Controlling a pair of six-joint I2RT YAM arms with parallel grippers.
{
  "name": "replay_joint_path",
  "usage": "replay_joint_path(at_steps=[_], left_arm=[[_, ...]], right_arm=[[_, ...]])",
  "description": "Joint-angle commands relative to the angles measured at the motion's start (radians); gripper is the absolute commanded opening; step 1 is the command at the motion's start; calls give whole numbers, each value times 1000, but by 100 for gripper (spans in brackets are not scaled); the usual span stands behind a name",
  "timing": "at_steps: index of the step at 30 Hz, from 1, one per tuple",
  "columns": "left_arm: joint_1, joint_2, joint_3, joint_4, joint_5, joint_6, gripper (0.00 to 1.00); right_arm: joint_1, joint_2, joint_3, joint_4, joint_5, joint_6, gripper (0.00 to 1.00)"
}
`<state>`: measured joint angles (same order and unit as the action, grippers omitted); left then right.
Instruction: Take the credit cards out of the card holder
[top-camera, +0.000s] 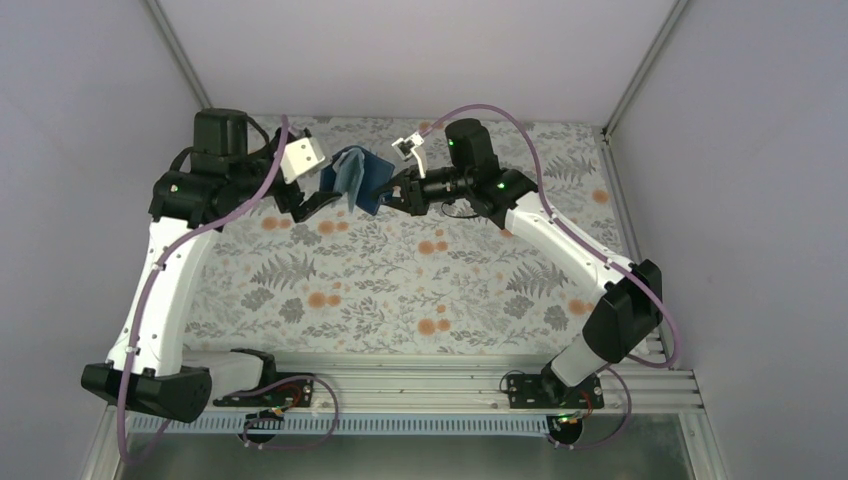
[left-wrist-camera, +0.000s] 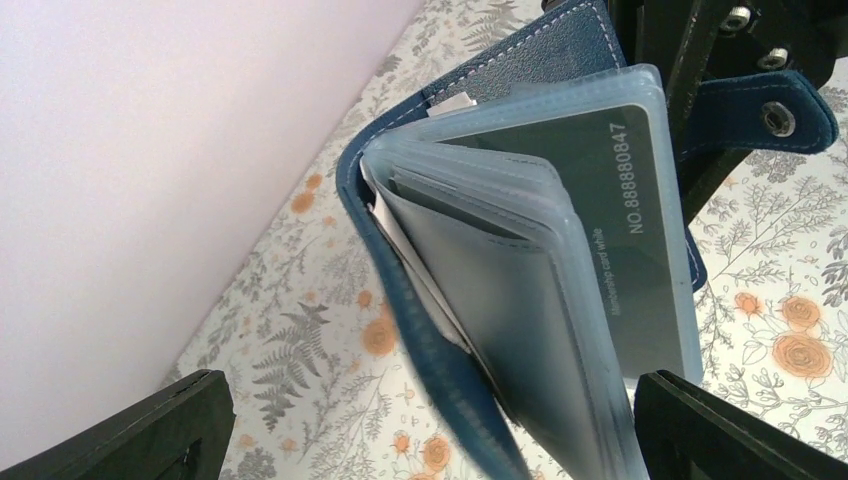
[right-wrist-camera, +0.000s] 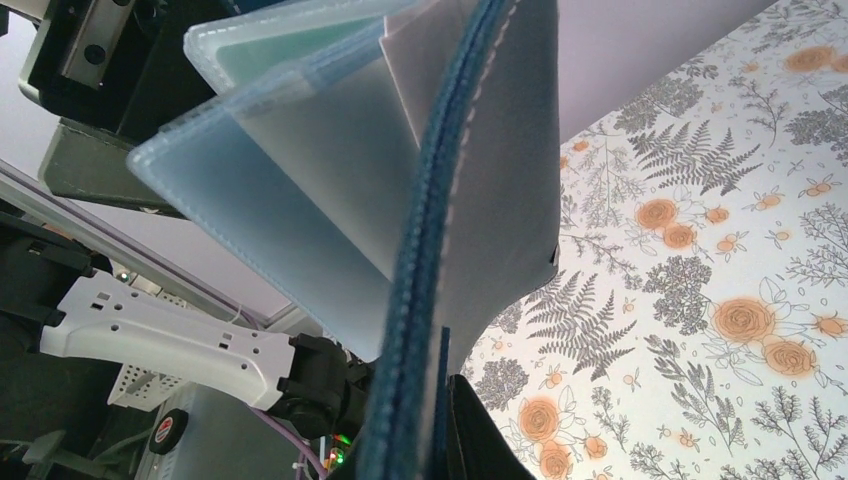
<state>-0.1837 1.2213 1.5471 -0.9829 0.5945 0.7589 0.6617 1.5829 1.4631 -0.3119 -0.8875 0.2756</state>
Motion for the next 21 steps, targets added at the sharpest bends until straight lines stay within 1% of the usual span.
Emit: replay_joint_path(at_steps=[1,5,14,18,21], left_arm=[[10,-21,8,-8,12,41,100],[10,-24,-9,-6,4,54,100],[12,-35,30,-42,17,68,100],[12,-33,5,-22,8,59,100],[11,-28,15,-14,25,48,100]], right_arm=[[3,-21,32,10,-40,-16,4],[2,-27,30,7,-40,-19,4],[1,-26,29,-2,-41,-29,4],[1,-26,31,0,-52,-27,4],[2,-27,34,-8,-51,-33,4]])
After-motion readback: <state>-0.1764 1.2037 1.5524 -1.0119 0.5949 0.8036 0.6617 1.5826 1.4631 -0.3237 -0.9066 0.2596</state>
